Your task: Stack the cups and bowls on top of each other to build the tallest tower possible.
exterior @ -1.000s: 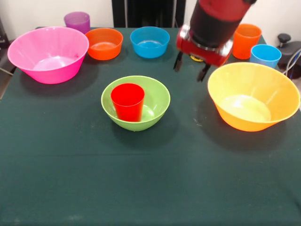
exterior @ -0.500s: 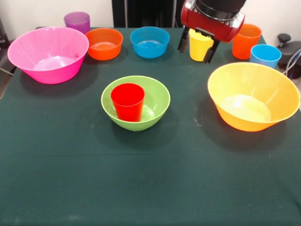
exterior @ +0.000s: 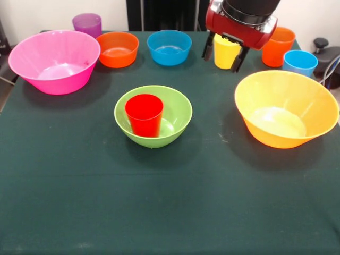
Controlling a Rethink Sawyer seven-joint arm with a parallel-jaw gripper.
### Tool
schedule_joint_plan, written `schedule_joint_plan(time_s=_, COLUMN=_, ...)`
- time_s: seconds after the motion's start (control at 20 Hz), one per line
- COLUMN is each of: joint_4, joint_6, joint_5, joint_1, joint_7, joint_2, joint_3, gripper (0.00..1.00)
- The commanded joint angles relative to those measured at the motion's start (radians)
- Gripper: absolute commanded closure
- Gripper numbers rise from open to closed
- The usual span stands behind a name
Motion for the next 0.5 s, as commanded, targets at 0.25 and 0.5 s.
schedule_joint_plan(time_s=0.25, joint_4=-0.016, joint_6=0.061, joint_5=-0.021, joint_1=0.041, joint_7=0.127, joint_2=0.069, joint_3=0.06, gripper=0.0)
schedule_joint_plan(time_s=0.5, joint_4=-0.02, joint_6=0.071, joint_5=-0.014, joint_1=0.057, joint_7=0.148, joint_2=0.071, joint_3=0.05, gripper=0.0)
